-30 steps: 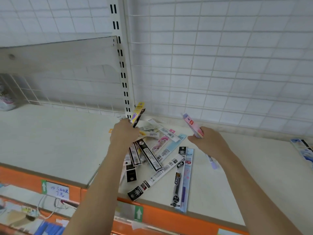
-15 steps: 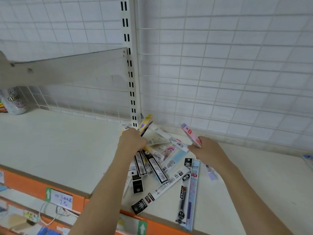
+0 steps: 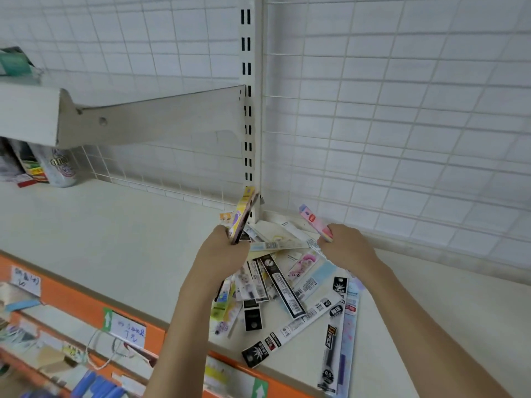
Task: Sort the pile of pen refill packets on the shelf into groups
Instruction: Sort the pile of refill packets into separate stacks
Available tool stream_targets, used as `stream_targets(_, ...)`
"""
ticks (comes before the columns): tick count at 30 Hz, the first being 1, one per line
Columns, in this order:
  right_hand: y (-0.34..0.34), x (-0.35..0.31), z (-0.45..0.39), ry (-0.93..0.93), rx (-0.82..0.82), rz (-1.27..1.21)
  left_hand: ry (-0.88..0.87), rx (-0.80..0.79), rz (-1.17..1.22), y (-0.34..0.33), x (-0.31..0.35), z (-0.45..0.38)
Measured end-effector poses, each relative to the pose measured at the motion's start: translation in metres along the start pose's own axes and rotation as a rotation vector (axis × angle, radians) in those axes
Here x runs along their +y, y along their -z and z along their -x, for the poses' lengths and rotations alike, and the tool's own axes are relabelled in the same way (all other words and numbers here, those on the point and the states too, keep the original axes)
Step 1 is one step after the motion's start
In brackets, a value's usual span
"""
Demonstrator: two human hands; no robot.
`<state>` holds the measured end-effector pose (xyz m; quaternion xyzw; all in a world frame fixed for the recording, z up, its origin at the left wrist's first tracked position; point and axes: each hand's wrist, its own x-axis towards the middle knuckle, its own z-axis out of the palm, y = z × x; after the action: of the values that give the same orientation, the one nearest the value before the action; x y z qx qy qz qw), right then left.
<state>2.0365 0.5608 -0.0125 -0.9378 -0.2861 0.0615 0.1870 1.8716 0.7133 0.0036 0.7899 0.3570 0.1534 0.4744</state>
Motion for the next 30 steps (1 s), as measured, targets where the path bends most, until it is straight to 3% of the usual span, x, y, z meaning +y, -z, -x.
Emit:
stream_targets(5, -0.011, -0.036, -0.005, 0.181, -0.06, 0.058, -0.003, 0.104, 0.099, 0.01, -0.008, 0.008)
stream_targets(10, -0.037, -0.051, -0.004, 0.231, -0.113, 0.148, 0.019, 0.133, 0.193, 0.016, -0.015, 0.015)
stream_targets(17, -0.026, -0.044, 0.011, 0.235, 0.011, 0.205, 0.01, 0.215, 0.229, 0.022, -0.019, 0.026)
stream_targets(30, 0.017, 0.033, 0.058, -0.1, 0.097, -0.072, -0.073, 0.034, -0.09, -0.014, -0.001, 0.01)
